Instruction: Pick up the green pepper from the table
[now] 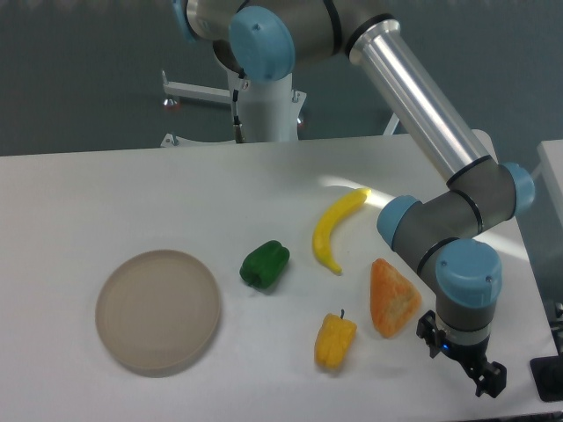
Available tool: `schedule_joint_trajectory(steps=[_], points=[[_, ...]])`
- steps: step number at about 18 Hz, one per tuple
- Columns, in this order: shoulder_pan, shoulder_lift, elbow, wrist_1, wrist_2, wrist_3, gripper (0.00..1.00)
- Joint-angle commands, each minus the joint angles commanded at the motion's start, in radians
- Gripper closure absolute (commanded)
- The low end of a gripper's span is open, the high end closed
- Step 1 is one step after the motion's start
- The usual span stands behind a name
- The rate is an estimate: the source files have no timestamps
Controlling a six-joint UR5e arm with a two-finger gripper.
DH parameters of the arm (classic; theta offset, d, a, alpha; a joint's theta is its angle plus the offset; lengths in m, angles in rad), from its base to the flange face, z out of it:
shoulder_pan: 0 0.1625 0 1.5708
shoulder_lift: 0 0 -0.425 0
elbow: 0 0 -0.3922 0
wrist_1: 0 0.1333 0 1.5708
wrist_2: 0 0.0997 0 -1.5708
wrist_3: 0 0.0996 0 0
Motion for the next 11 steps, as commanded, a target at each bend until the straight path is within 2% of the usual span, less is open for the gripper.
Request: schedule_joint_trajectory(steps=[5, 11], points=[[0.000, 0.011, -0.005, -0.003, -0.008, 0.000, 0.00], [-0.005, 0.089, -0.121, -0.002, -0.023, -0.083, 0.00]])
